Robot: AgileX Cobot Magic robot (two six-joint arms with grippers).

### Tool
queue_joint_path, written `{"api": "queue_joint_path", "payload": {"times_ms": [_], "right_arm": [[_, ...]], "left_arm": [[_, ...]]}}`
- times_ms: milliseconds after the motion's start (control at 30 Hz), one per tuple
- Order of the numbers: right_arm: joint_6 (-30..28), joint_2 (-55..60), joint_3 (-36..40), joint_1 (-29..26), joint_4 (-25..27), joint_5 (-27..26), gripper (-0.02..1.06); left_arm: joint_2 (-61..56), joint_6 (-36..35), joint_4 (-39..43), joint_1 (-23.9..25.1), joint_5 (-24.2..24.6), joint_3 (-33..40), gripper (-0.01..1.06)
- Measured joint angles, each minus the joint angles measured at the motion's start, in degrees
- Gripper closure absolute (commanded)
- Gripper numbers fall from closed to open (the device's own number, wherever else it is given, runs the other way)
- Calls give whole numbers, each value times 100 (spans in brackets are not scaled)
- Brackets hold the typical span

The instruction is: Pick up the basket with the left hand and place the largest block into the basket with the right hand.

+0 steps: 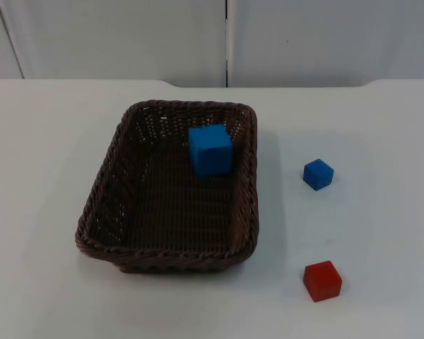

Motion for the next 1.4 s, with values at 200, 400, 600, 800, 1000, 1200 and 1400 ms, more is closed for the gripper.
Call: {"api": "queue_joint_path", "payload": {"times_ms": [200,400,600,800,1000,1200,1400], "right_arm": [[0,0,0,0,0,0,-1],[0,0,0,0,0,0,-1],[0,0,0,0,0,0,-1],[0,0,0,0,0,0,-1],[0,0,0,-59,0,0,-1],[0,0,0,-449,0,0,-1],[0,0,0,-1128,0,0,-1]], "left_arm": [[0,397,-252,0,0,0,0],[0,766,-472,0,0,0,0],[0,766,-472,0,0,0,0],[0,766,-472,0,0,0,0],[0,766,-472,0,0,0,0],[0,766,-472,0,0,0,0],[0,766,-472,0,0,0,0]]}}
